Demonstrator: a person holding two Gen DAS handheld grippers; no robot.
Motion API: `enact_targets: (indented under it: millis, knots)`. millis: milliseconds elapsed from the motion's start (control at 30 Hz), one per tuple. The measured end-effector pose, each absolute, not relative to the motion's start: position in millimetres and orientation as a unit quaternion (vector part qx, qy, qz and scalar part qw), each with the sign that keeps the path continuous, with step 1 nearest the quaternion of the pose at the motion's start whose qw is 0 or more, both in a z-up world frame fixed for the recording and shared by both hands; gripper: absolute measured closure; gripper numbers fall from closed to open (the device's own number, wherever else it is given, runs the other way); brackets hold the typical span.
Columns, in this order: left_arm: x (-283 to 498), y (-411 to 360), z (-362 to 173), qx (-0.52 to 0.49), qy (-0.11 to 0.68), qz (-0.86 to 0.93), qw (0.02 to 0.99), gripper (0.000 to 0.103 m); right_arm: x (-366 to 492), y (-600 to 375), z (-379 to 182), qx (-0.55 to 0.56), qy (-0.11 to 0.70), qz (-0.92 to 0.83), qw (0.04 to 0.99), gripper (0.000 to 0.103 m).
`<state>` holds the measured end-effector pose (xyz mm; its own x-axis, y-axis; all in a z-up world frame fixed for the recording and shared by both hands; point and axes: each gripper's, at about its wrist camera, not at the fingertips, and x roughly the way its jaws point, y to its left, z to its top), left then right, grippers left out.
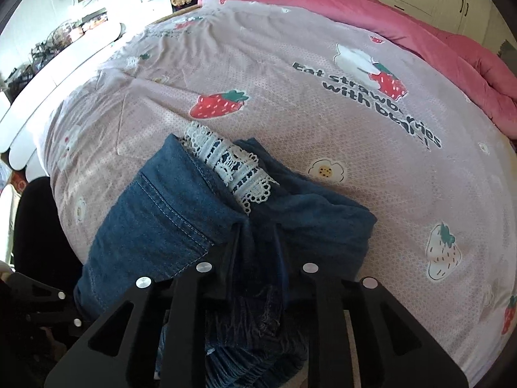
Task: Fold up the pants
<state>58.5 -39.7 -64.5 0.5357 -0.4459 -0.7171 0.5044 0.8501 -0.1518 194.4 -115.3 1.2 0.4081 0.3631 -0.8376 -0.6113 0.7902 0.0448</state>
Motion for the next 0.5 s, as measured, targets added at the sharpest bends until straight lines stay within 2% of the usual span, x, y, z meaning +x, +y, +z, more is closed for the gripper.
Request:
enact_targets:
  millis: [267,500]
  knots:
    - [58,-39,-63,0.035,0.398,-0.27,0.876,0.087,150,-126,33,-0.089,0.43,0.359,0.824,0.083]
    - [56,-39,-62,0.034,0.399,-0.269,0.876,0.087,139,-121,1,-0.152,0.465,0.335,0.805,0.083]
